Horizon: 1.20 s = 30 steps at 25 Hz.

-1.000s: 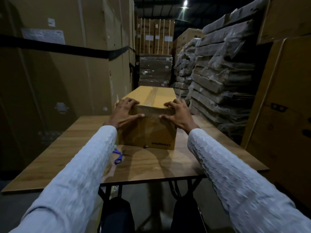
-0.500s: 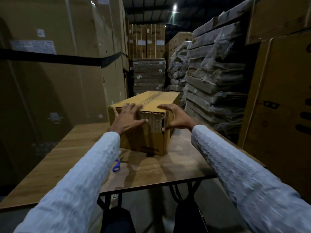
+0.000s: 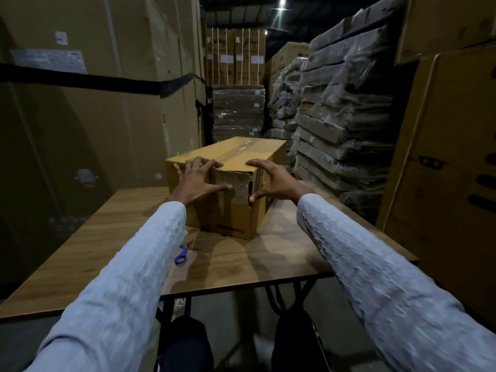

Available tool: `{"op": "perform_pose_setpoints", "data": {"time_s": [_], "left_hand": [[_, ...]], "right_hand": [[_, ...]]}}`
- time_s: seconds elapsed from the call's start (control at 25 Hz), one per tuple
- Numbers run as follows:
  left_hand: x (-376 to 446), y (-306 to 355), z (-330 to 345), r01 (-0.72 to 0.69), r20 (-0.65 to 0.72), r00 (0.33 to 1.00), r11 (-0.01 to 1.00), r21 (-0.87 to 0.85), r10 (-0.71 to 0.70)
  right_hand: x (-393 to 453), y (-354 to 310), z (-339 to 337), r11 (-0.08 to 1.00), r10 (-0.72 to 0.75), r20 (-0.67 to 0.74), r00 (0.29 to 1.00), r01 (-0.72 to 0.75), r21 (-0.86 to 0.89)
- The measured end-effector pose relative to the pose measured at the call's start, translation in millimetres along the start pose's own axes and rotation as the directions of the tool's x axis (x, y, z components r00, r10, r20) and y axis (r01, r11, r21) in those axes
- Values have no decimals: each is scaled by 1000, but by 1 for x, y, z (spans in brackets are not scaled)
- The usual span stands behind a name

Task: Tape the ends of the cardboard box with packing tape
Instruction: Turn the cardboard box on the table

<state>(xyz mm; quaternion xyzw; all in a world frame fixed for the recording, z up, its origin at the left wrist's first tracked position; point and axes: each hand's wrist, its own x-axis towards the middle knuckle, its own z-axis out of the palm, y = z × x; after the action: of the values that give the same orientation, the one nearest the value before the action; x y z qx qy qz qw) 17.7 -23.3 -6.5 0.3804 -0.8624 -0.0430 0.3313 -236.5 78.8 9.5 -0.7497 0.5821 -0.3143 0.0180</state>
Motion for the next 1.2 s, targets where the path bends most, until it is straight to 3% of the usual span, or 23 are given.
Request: {"op": "perform_pose_setpoints", "data": {"time_s": [0.28,0.4,0.52,0.72,0.92,1.2], "left_hand": [[-1,-7,-7,38,44,998,997,-65,-36],[-3,0,-6,68,61,996,995,-78,-64],[-4,3,-5,85,65,994,996,-33,-83],[-3,-2,-2,68,27,997,997,-30,-68],[1,2,-2,72,63,995,997,24,-73],[-3,13,1,68,53,996,997,40,-70]], "right_hand": [[-2,-5,8,998,0,2,1000,0,62],[-3,-4,21,1000,19,-82,996,-17,25],[-2,-2,26,999,21,-103,995,-17,39],[-1,2,3,999,-38,9,999,38,30],[0,3,14,1000,-29,-84,996,29,-6],[4,4,22,999,21,-108,994,-25,-32]]}}
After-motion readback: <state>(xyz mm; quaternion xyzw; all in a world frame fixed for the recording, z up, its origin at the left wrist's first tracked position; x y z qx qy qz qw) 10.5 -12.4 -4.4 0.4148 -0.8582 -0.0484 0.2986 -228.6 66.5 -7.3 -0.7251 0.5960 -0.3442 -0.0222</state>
